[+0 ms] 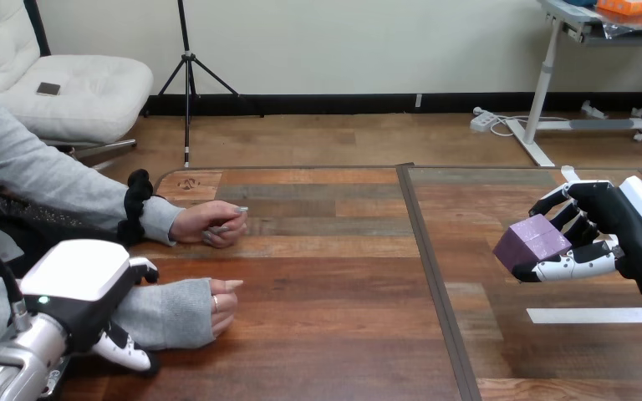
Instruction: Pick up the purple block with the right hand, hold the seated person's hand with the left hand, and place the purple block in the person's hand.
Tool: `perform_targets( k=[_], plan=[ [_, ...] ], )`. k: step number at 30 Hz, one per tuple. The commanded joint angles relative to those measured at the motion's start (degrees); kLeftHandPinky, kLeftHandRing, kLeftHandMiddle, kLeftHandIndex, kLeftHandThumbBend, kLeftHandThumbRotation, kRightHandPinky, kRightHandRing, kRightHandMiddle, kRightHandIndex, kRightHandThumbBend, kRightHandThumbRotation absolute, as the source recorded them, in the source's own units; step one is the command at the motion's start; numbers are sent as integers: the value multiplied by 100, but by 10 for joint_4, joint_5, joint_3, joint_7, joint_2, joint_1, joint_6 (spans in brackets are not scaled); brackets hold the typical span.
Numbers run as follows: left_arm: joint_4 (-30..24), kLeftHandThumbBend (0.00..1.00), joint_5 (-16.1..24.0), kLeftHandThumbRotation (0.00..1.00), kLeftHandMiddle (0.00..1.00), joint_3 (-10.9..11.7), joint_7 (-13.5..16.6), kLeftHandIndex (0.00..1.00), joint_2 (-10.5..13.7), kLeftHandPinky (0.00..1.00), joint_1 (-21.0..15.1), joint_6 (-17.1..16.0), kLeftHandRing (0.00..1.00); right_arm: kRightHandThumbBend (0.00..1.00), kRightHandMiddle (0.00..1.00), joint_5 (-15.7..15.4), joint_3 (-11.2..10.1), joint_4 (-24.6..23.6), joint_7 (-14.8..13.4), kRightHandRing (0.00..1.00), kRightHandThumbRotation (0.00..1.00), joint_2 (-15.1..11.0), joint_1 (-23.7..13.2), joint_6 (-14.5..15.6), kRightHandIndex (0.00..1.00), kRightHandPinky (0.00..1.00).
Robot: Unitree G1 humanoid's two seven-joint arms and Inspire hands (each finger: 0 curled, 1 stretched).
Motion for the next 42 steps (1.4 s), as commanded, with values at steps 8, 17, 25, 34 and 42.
perform_targets(
  k=[8,17,25,34,42],
  plan=[
    [21,99,39,17,68,-22,34,69,-17,58,-49,72,66,83,41,17,-17,-27,1,37,0,-14,-33,-16,43,34],
    [35,95,38,6,58,-31,36,60,-34,43,-62,113,54,84,42,17,-17,-29,-1,39,0,-14,-33,-10,44,36],
    [42,93,34,1,53,-40,29,57,-40,36,-68,138,49,84,41,20,-17,-26,2,37,0,-14,-35,-16,43,34],
    [45,92,20,0,50,-44,17,55,-41,32,-71,145,45,84,40,19,-14,-29,1,37,0,-16,-34,-12,44,34],
    [39,88,-2,0,50,-40,-11,53,-43,31,-72,150,43,84,41,19,-15,-31,-1,37,0,-16,-33,-12,44,34]
  ],
)
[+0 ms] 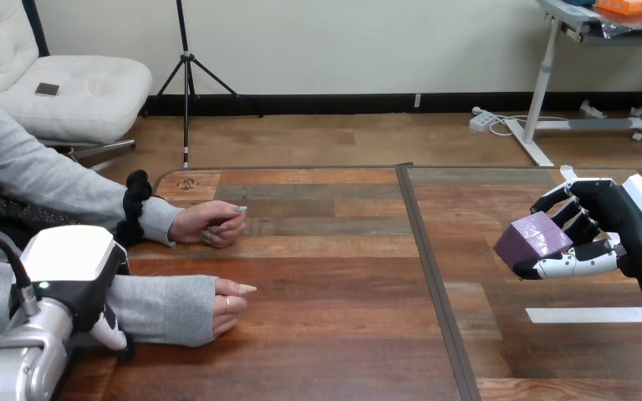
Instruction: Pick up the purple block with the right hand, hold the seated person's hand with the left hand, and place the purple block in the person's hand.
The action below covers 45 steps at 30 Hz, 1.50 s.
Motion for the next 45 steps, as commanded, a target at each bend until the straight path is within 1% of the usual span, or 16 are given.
perform_targets(
  k=[1,6,9,10,12,15,18,19,28,34,38,44,45],
  plan=[
    [9,87,-15,0,49,-3,-14,53,-2,30,-22,6,42,84,41,7,-13,-31,-5,37,0,-16,-34,-9,44,34],
    [-1,87,-22,0,48,-6,-23,52,6,29,-19,-2,40,84,41,8,-14,-32,-5,38,0,-15,-33,-6,44,34],
    [-5,87,-19,1,49,-8,-22,53,10,30,-17,-6,43,84,41,8,-14,-34,-6,38,0,-15,-33,-4,44,34],
    [-8,88,-19,2,51,-8,-22,55,11,32,-16,-7,46,83,41,8,-14,-34,-6,37,0,-14,-32,-4,44,34],
    [-11,89,-17,3,53,-9,-23,56,13,34,-15,-10,48,83,41,6,-14,-36,-8,37,0,-15,-32,-3,44,34],
    [-16,90,-15,6,58,-11,-25,59,17,39,-13,-15,53,83,41,2,-12,-37,-11,37,0,-16,-32,-5,44,34],
    [-20,91,-13,10,62,-11,-24,62,19,45,-10,-20,58,83,41,2,-12,-36,-11,37,0,-16,-32,-6,44,34],
    [-21,93,-13,13,65,-11,-23,64,19,49,-9,-21,61,83,41,3,-13,-36,-9,37,0,-16,-32,-6,44,34],
    [-28,97,-23,25,73,-6,-24,72,20,61,-4,-37,69,83,41,5,-13,-37,-6,38,0,-15,-32,-4,44,34],
    [-35,99,-47,27,75,2,-27,74,21,64,0,-51,72,83,41,2,-12,-39,-9,37,0,-16,-32,-3,43,34],
    [-38,100,-49,28,76,2,-26,75,24,66,1,-55,73,83,40,3,-13,-38,-9,37,0,-16,-32,-3,43,33],
    [-42,100,-63,30,78,4,-33,77,27,69,1,-63,76,83,40,4,-13,-37,-8,36,0,-15,-32,-2,43,33],
    [-43,100,-64,31,78,5,-28,77,28,70,2,-67,76,83,40,5,-13,-37,-7,36,0,-15,-32,0,43,33]
  ],
)
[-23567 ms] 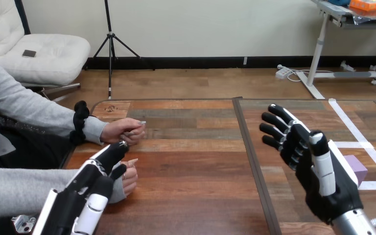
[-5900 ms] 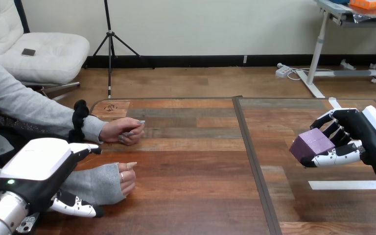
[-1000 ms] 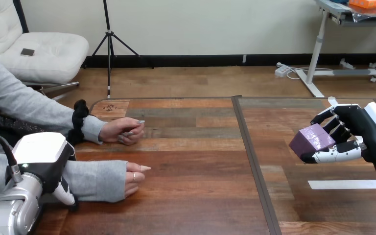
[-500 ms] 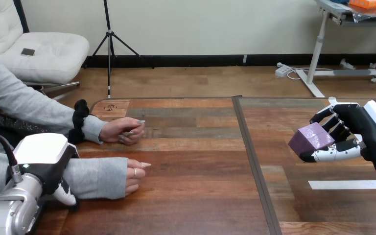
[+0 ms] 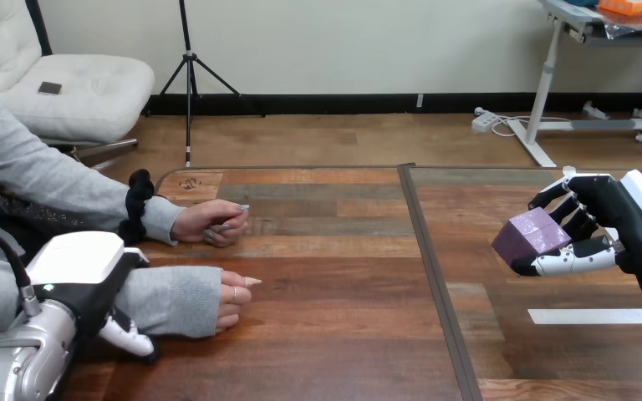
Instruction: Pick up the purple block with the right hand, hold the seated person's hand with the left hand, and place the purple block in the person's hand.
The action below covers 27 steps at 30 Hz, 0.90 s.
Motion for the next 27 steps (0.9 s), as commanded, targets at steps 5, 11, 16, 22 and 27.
perform_targets(
  k=[5,11,16,22,27],
  plan=[
    [-25,100,-12,32,79,6,3,77,9,72,-8,-17,77,83,40,8,-14,-28,-6,36,0,-14,-32,2,44,33],
    [-28,100,-24,31,78,13,12,77,6,72,-7,-29,77,83,40,7,-13,-23,-6,36,0,-14,-34,-4,44,33],
    [-35,100,-23,31,78,11,9,77,8,72,-7,-26,77,83,39,8,-13,-18,-5,35,0,-13,-34,-10,44,32],
    [-46,100,-29,28,77,16,11,77,7,71,-4,-29,76,84,39,7,-12,-19,-8,35,0,-12,-34,-8,43,31],
    [-50,100,-24,27,77,15,19,76,9,70,-3,-32,75,84,40,7,-12,-19,-8,36,0,-11,-34,-8,43,33]
  ],
)
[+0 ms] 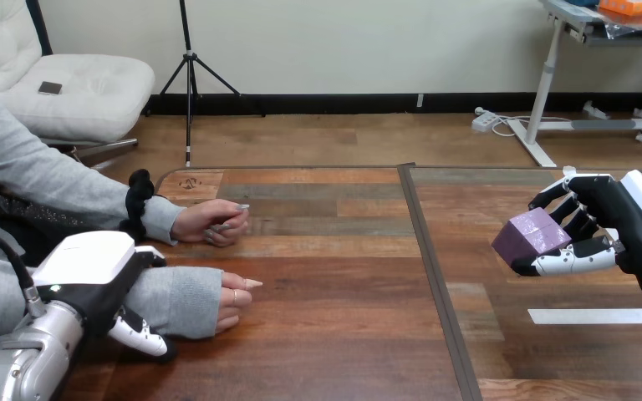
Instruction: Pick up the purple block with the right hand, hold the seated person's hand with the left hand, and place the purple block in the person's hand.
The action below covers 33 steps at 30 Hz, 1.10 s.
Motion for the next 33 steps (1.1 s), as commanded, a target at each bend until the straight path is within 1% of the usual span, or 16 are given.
perform_targets(
  k=[1,5,9,14,21,27,28,33],
  plan=[
    [-32,100,2,27,76,10,19,75,8,69,-13,-8,74,84,40,7,-12,-19,-8,36,0,-11,-34,-10,43,33],
    [-37,100,8,27,75,9,14,75,11,68,-14,-6,74,84,40,6,-11,-20,-6,36,0,-11,-34,-9,43,34],
    [-40,99,3,26,75,12,13,74,9,67,-13,-8,73,83,40,6,-11,-20,-6,37,0,-11,-33,-8,43,34],
    [-39,98,0,24,73,14,19,73,8,64,-13,-14,70,83,38,6,-11,-21,-5,34,0,-11,-33,-7,43,30],
    [-44,97,-5,21,72,16,15,72,4,60,-13,-13,67,83,38,10,-13,-20,-1,33,0,-10,-33,-10,43,30],
    [-42,97,-15,15,70,17,16,70,-4,57,-15,-8,65,83,39,8,-12,-25,-3,35,0,-11,-31,-4,43,31],
    [-43,97,-17,12,70,17,16,69,-5,56,-15,-7,65,83,39,7,-11,-25,-4,35,0,-11,-31,-5,43,32],
    [-40,95,-32,4,67,20,16,67,-13,53,-17,-3,62,83,39,6,-11,-26,-7,35,0,-10,-30,-2,43,32]
  ],
)
